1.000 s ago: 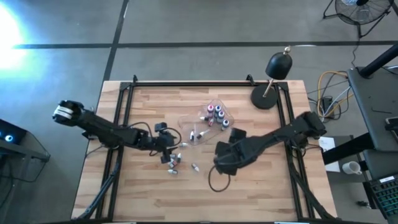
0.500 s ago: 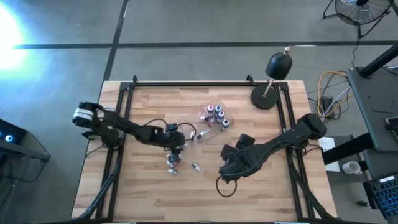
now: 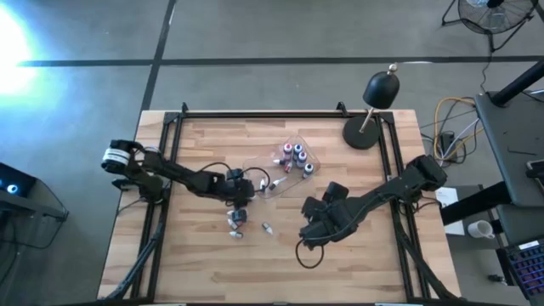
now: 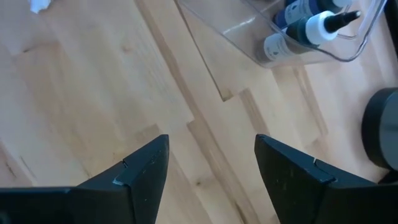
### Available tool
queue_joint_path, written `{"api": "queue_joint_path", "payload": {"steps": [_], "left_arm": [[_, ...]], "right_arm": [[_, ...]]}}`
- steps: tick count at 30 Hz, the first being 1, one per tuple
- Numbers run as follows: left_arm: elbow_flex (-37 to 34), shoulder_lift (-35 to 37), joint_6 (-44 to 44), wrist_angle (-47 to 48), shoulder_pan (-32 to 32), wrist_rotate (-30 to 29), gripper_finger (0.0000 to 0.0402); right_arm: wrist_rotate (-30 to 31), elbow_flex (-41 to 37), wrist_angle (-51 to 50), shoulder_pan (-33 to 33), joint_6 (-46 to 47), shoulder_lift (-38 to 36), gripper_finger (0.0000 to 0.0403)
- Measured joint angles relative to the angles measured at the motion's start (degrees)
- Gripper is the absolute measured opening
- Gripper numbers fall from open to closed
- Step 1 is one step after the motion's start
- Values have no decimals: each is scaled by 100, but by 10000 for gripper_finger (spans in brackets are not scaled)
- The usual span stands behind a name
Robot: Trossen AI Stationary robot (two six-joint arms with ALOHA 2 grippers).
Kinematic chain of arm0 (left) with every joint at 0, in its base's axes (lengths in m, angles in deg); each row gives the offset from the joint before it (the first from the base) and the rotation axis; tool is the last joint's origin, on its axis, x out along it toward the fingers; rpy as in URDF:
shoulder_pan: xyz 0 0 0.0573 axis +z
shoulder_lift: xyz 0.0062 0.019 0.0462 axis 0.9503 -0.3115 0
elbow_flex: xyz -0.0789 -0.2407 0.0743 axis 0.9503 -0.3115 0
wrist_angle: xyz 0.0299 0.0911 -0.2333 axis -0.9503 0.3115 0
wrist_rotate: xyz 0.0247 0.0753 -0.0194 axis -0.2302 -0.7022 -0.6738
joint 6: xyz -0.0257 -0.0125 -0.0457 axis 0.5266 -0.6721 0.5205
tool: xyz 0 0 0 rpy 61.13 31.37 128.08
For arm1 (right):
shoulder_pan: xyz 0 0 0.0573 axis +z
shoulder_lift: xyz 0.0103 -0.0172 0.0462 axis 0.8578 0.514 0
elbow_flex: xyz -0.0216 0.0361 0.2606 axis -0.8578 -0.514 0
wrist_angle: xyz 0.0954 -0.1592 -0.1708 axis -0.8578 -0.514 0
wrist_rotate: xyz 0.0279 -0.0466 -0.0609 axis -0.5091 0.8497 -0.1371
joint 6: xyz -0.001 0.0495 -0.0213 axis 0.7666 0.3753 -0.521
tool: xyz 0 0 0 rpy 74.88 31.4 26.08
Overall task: Pick & Place food coloring
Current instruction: Put the small brown food coloring bottle into the transparent bin
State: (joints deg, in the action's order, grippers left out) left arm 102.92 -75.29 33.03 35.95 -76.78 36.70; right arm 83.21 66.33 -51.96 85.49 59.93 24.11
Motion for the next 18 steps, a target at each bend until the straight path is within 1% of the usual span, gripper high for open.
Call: {"api": "queue_joint_path", "payload": {"steps": [2,7,11,13,14,16,18], "left_arm": [[0,0,-12,24,28,10,24],[-10,225,233,411,-8,54,22],[-27,710,482,1255,-91,-25,22],[51,1105,758,1683,-128,-123,26],[123,1356,906,1706,-149,-151,29],[197,1865,1008,1261,-184,-369,32],[207,2243,913,313,-175,-562,34]], "right_arm": [[64,-3,0,4,1,-15,233],[363,-4,-3,9,71,-74,231],[508,-4,-1,9,111,-74,226],[523,-4,-5,7,140,-74,224],[525,-8,1,8,164,-74,224],[536,-18,-7,9,213,-74,224],[664,-29,5,9,272,-74,224]]}}
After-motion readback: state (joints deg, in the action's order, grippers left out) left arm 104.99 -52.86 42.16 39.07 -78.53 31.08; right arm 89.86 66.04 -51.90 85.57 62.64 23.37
